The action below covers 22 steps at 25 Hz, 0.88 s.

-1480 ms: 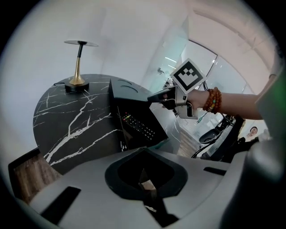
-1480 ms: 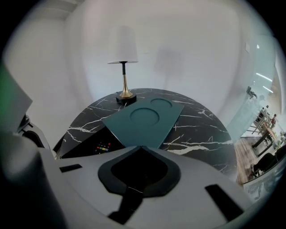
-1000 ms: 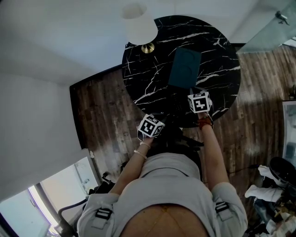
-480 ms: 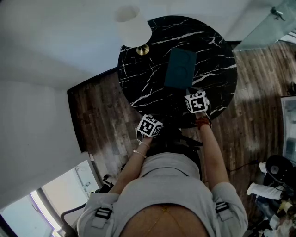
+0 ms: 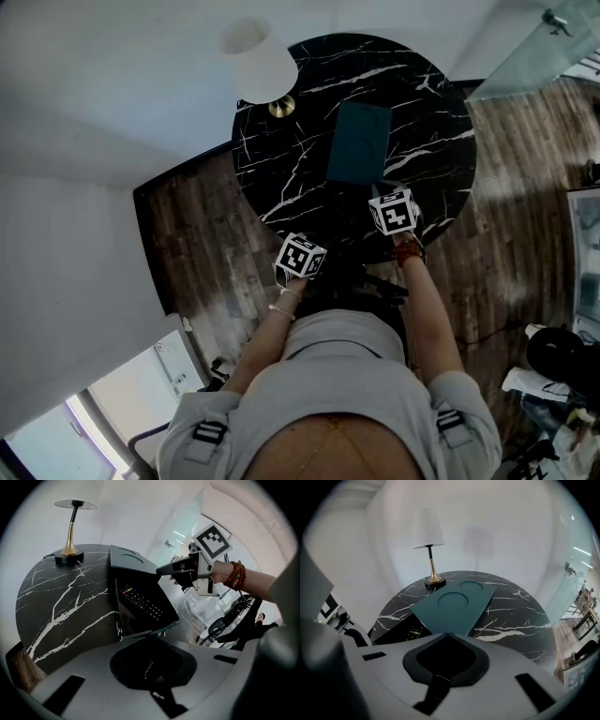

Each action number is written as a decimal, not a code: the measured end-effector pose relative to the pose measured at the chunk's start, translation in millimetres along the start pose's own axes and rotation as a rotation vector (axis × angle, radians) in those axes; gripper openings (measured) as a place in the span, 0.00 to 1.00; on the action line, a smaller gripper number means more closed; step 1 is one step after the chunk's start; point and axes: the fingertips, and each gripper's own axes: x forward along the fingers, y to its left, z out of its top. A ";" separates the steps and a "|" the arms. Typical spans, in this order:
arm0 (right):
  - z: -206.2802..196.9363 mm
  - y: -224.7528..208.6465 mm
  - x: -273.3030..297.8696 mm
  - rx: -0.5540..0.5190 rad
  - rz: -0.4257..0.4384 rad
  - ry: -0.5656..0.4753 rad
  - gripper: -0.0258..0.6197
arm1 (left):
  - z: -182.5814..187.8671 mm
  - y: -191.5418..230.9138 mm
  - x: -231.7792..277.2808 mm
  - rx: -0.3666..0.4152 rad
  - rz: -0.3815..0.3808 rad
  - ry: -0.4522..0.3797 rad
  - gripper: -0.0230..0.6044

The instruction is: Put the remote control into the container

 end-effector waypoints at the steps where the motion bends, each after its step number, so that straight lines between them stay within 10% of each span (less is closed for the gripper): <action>1: 0.0 0.1 0.2 0.000 0.001 -0.001 0.06 | 1.8 0.9 1.0 0.000 -0.001 -0.001 0.04; 22: 1.7 4.0 -2.1 0.004 0.023 0.009 0.06 | 35.9 18.0 20.6 0.025 -0.041 0.022 0.04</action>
